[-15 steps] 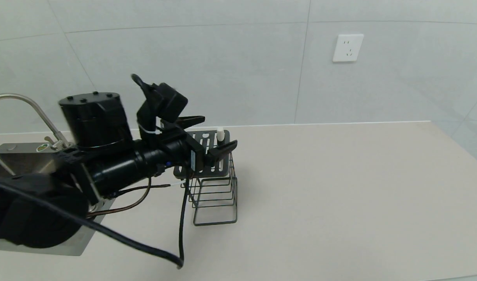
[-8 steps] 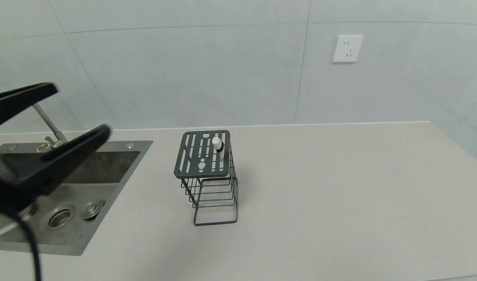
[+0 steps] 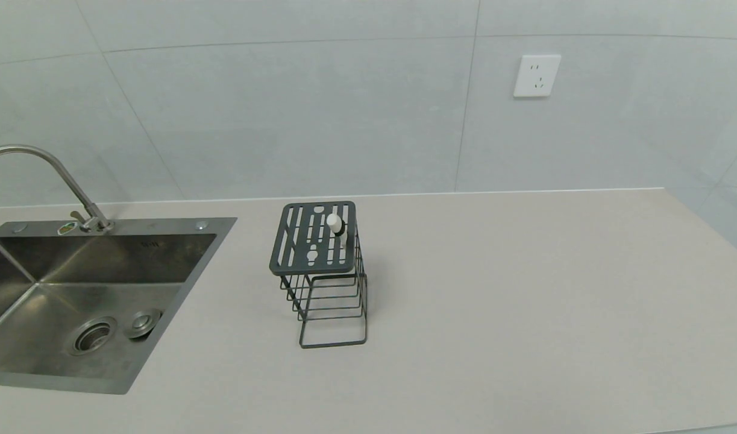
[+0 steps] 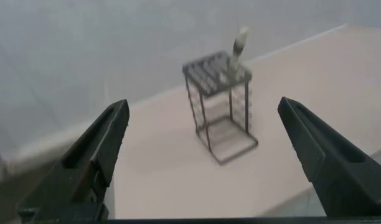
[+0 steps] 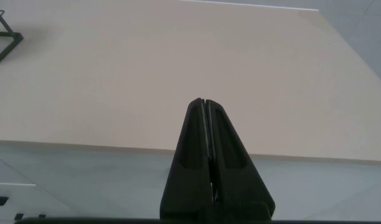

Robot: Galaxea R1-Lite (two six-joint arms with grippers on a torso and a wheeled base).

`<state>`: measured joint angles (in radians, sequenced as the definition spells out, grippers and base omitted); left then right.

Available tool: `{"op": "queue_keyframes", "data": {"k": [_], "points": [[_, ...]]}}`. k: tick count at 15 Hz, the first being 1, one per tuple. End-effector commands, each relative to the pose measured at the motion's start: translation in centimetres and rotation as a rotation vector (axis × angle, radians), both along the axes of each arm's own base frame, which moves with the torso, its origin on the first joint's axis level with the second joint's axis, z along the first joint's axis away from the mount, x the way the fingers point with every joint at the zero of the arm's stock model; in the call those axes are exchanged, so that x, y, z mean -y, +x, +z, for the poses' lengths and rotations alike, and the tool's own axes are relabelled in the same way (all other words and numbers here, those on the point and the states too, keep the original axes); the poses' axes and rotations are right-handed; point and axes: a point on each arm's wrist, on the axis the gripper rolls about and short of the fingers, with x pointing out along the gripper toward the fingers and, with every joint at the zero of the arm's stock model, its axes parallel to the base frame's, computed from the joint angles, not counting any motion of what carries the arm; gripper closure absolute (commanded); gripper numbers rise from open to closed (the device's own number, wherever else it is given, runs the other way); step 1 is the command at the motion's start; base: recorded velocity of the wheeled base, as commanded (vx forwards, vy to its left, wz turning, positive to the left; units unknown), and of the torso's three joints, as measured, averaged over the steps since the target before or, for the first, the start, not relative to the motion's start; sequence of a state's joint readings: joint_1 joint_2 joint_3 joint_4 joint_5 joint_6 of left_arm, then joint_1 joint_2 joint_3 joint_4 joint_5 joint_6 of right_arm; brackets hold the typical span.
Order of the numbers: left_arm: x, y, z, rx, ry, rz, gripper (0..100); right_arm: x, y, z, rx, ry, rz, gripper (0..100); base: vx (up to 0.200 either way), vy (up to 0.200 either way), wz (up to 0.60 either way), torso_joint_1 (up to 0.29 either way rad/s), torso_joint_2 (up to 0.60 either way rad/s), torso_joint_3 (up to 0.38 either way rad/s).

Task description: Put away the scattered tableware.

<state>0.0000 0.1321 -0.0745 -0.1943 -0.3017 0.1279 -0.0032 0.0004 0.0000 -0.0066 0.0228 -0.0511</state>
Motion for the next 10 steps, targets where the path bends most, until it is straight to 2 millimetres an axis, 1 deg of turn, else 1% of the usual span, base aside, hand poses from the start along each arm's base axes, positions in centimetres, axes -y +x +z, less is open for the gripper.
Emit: {"op": "queue_keyframes", "data": {"k": [1, 2, 4, 5, 8, 10], "points": [[-0.1, -0.57, -3.93, -0.111, -0.027, 0.053, 0, 0.0, 0.0, -0.01, 0.0, 0.019, 0.0, 100, 0.0, 0.0, 0.0, 0.0, 0.0, 0.0], [-0.22, -0.53, -3.87, -0.101, -0.034, 0.106, 0, 0.0, 0.0, -0.01, 0.0, 0.019, 0.0, 100, 0.0, 0.0, 0.0, 0.0, 0.0, 0.0], [-0.68, -0.46, -4.34, -0.146, -0.066, 0.312, 0, 0.0, 0.0, -0.01, 0.0, 0.019, 0.0, 100, 0.0, 0.0, 0.0, 0.0, 0.0, 0.0], [-0.68, -0.46, -4.31, -0.149, -0.103, 0.309, 0, 0.0, 0.0, -0.01, 0.0, 0.02, 0.002, 100, 0.0, 0.0, 0.0, 0.0, 0.0, 0.0], [-0.67, -0.47, -4.31, -0.149, -0.113, 0.305, 0, 0.0, 0.0, -0.01, 0.0, 0.022, 0.002, 100, 0.0, 0.0, 0.0, 0.0, 0.0, 0.0], [-0.69, -0.48, -4.27, -0.157, -0.182, 0.306, 0, 0.01, 0.01, -0.02, -0.004, 0.023, -0.003, 100, 0.0, 0.0, 0.0, 0.0, 0.0, 0.0]]}}
